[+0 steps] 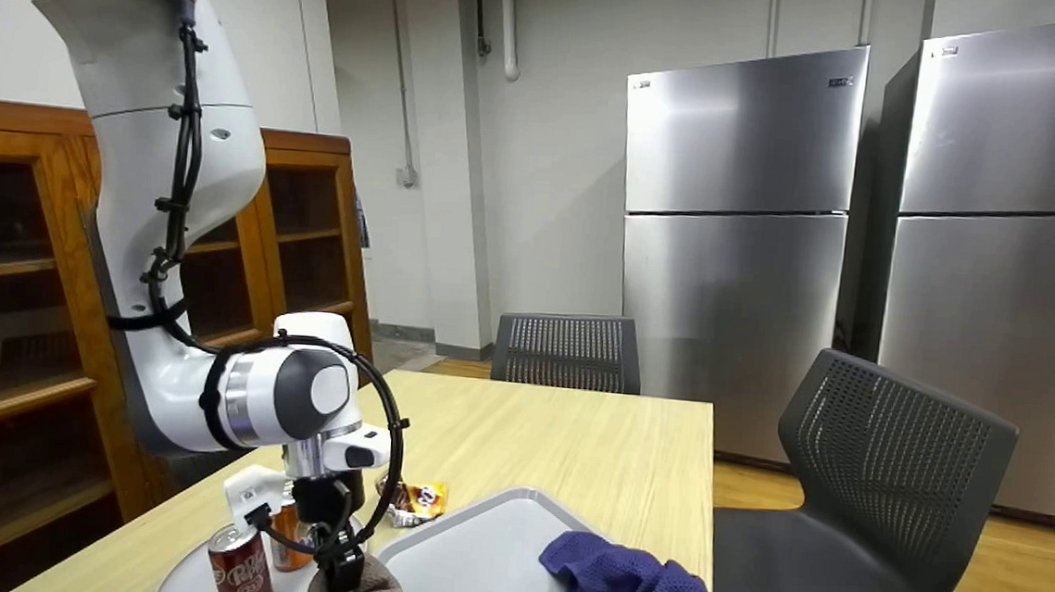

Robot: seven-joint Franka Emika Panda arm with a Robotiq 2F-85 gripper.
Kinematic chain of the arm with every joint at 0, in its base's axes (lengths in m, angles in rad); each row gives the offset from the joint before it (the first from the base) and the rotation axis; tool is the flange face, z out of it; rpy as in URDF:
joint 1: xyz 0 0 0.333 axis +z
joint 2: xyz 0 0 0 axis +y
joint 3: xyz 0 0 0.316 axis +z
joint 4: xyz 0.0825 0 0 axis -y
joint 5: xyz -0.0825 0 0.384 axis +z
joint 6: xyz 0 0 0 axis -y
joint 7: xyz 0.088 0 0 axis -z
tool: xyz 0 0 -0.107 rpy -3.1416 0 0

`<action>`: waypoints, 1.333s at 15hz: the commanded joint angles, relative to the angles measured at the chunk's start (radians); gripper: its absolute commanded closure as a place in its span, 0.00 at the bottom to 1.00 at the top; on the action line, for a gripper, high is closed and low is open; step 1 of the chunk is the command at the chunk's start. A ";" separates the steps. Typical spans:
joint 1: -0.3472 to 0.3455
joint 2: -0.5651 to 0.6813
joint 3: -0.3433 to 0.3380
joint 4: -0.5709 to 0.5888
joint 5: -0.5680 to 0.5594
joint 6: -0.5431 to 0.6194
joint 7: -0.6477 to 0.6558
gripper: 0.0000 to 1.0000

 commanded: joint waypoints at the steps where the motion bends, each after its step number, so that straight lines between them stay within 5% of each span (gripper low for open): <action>1: 0.046 0.036 -0.036 0.032 -0.005 0.016 0.048 0.98; 8: 0.077 0.072 -0.065 0.063 -0.001 0.024 0.090 0.98; 9: 0.082 0.074 -0.070 0.066 -0.001 0.019 0.096 0.65; 11: 0.084 0.071 -0.073 0.068 -0.001 0.015 0.102 0.60; 17: 0.072 0.045 -0.071 0.077 0.005 0.005 0.097 0.13; 20: 0.043 0.003 -0.050 0.068 0.017 -0.020 0.065 0.00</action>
